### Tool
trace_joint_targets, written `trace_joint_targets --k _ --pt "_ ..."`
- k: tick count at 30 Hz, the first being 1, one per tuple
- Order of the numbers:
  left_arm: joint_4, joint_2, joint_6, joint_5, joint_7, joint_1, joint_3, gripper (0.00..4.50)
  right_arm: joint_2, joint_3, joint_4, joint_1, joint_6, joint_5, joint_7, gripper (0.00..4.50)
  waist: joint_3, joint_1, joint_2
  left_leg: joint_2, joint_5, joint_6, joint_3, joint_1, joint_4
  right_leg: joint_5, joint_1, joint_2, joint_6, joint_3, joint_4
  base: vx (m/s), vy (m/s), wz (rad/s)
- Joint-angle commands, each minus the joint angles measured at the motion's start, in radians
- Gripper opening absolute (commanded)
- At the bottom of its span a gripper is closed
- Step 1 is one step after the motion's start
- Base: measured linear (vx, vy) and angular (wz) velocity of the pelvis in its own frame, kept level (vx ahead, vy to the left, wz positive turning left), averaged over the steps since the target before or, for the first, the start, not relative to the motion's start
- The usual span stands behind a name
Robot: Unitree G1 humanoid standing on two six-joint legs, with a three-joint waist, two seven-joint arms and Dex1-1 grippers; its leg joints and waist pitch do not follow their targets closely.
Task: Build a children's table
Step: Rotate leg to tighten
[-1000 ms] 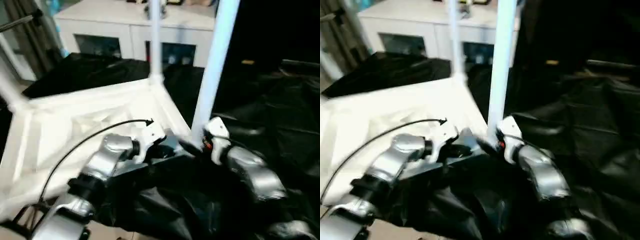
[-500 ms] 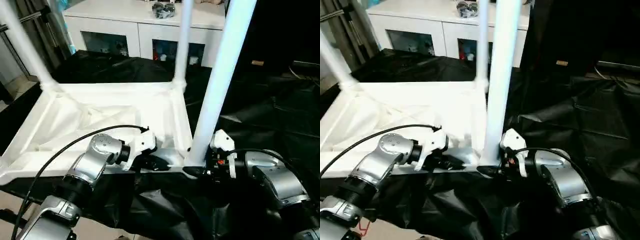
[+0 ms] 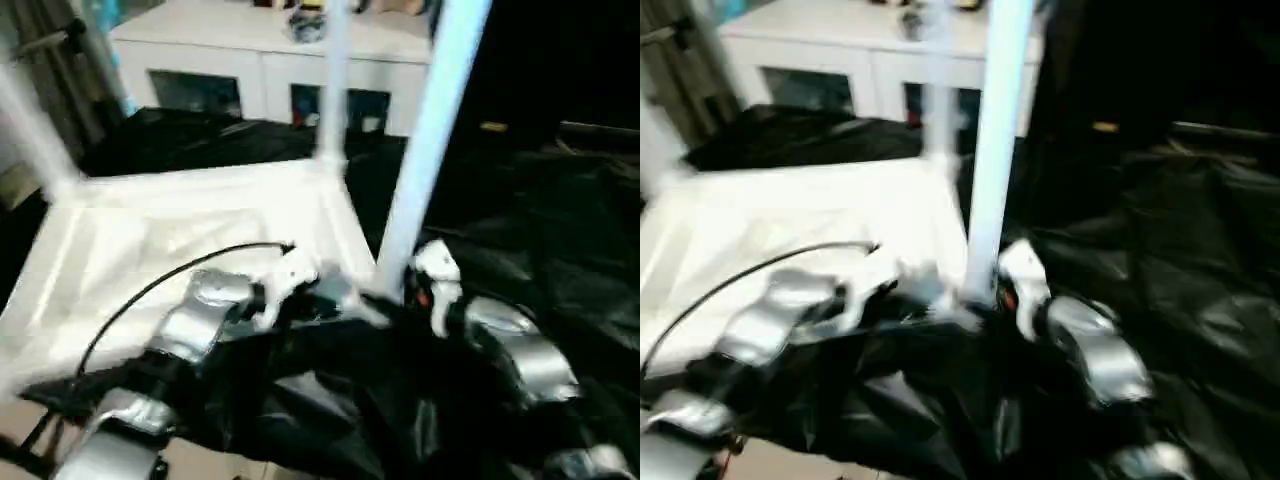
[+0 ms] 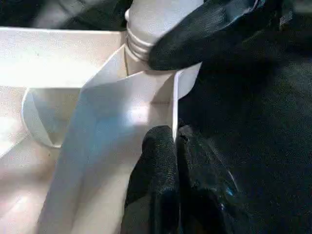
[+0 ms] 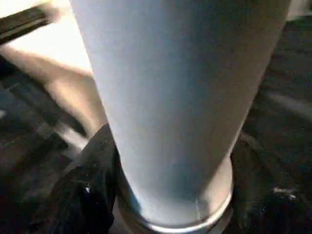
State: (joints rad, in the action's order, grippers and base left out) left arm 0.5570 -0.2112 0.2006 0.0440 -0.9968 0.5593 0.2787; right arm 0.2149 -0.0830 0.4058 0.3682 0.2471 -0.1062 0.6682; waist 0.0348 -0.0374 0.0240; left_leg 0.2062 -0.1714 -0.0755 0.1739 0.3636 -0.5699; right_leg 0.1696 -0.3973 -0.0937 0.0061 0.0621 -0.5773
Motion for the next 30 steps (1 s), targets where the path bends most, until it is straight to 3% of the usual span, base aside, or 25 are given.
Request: trace_joint_targets --k 1,2,5,7,9,12,16,20,22,24,27,28,30 --pt "0.005 0.071 0.011 -0.004 0.075 0.039 0.02 0.0 -0.06 -0.066 0.068 0.002 0.03 0.051 -0.087 2.67 -0.043 0.001 -0.005 0.009 -0.391 -0.016 -0.005 -0.017 0.072 0.49 0.026 -0.039 -0.135 -0.023 0.091 0.0 0.0 0.0" --pt "0.02 0.112 0.026 0.0 0.127 0.055 0.016 0.0 -0.102 -0.047 0.112 0.024 0.052 0.069 -0.198 2.67 -0.044 0.004 -0.008 0.007 -0.392 -0.012 -0.006 -0.013 0.072 0.504 0.029 -0.038 -0.125 -0.021 0.093 0.0 0.0 0.0" --pt "0.027 0.147 0.038 0.005 0.165 0.064 0.013 0.0 -0.143 -0.023 0.151 0.045 0.068 0.076 -0.284 2.67 -0.043 0.005 -0.005 0.005 -0.396 -0.007 -0.007 -0.015 0.072 0.536 0.024 -0.039 -0.109 -0.02 0.1 0.0 0.0 0.0" --pt "0.021 0.173 0.037 0.022 0.174 0.058 0.026 0.0 -0.185 -0.02 0.182 0.061 0.033 0.085 -0.304 2.67 -0.043 0.005 -0.005 0.005 -0.404 -0.006 -0.008 -0.014 0.071 0.547 0.023 -0.04 -0.101 -0.018 0.103 0.0 0.0 0.0" --pt "0.014 0.171 0.033 0.021 0.161 0.053 0.034 0.0 -0.192 -0.018 0.178 0.062 0.029 0.069 -0.284 3.23 -0.044 0.004 -0.002 0.005 -0.414 -0.002 -0.01 -0.013 0.073 0.546 0.023 -0.039 -0.094 -0.016 0.104 0.0 0.0 0.0" --pt "0.01 0.149 0.012 0.019 0.129 0.046 0.045 0.0 -0.181 -0.028 0.144 0.06 0.026 0.055 -0.247 3.54 -0.045 0.004 -0.001 0.008 -0.408 0.002 -0.01 -0.01 0.076 0.498 0.025 -0.038 -0.106 -0.02 0.099 0.0 0.0 0.0" --pt "0.005 0.108 -0.017 0.021 0.07 0.035 0.057 0.0 -0.126 -0.067 0.087 0.052 -0.014 0.073 -0.171 3.63 -0.047 0.001 0.002 0.01 -0.402 0.004 -0.009 -0.008 0.077 0.438 0.029 -0.037 -0.125 -0.022 0.093 0.0 0.0 0.0" --pt "-0.051 0.036 -0.041 -0.001 -0.072 0.003 0.078 0.0 -0.009 -0.122 -0.03 0.009 -0.073 0.039 0.076 3.63 -0.054 -0.008 0.002 0.017 -0.33 0.032 -0.002 -0.002 0.072 0.267 0.04 -0.038 -0.184 -0.029 0.074 0.0 0.0 0.0" --pt "-0.065 0.02 -0.041 -0.01 -0.106 -0.004 0.081 0.0 0.019 -0.136 -0.057 -0.004 -0.085 0.031 0.134 3.63 -0.055 -0.01 0.001 0.016 -0.304 0.043 0.0 -0.001 0.07 0.234 0.044 -0.038 -0.198 -0.029 0.069 0.058 -0.013 0.03" --pt "-0.086 -0.028 -0.065 -0.023 -0.18 -0.02 0.088 0.0 0.098 -0.162 -0.122 -0.037 -0.055 -0.013 0.289 3.63 -0.061 -0.015 -0.001 0.018 -0.228 0.07 0.002 0.001 0.062 0.123 0.05 -0.035 -0.235 -0.029 0.053 0.055 -0.009 0.01" --pt "-0.073 -0.047 -0.094 -0.023 -0.188 -0.02 0.078 0.0 0.143 -0.174 -0.147 -0.051 -0.027 -0.033 0.363 3.63 -0.061 -0.026 0.005 0.02 -0.186 0.088 0.004 -0.003 0.058 0.054 0.05 -0.034 -0.266 -0.028 0.044 0.0 0.0 0.0" --pt "-0.067 -0.058 -0.105 -0.023 -0.197 -0.021 0.075 0.0 0.162 -0.183 -0.161 -0.059 -0.016 -0.041 0.396 3.63 -0.06 -0.026 -0.004 0.02 -0.184 0.091 0.006 -0.002 0.058 0.053 0.051 -0.032 -0.267 -0.028 0.045 0.0 0.0 0.0" --pt "-0.062 -0.08 -0.12 -0.018 -0.224 -0.023 0.078 0.0 0.188 -0.196 -0.186 -0.072 -0.002 -0.055 0.444 3.63 -0.059 -0.033 0.001 0.022 -0.195 0.089 0.006 -0.004 0.059 0.084 0.05 -0.036 -0.265 -0.028 0.044 0.0 0.0 0.0"
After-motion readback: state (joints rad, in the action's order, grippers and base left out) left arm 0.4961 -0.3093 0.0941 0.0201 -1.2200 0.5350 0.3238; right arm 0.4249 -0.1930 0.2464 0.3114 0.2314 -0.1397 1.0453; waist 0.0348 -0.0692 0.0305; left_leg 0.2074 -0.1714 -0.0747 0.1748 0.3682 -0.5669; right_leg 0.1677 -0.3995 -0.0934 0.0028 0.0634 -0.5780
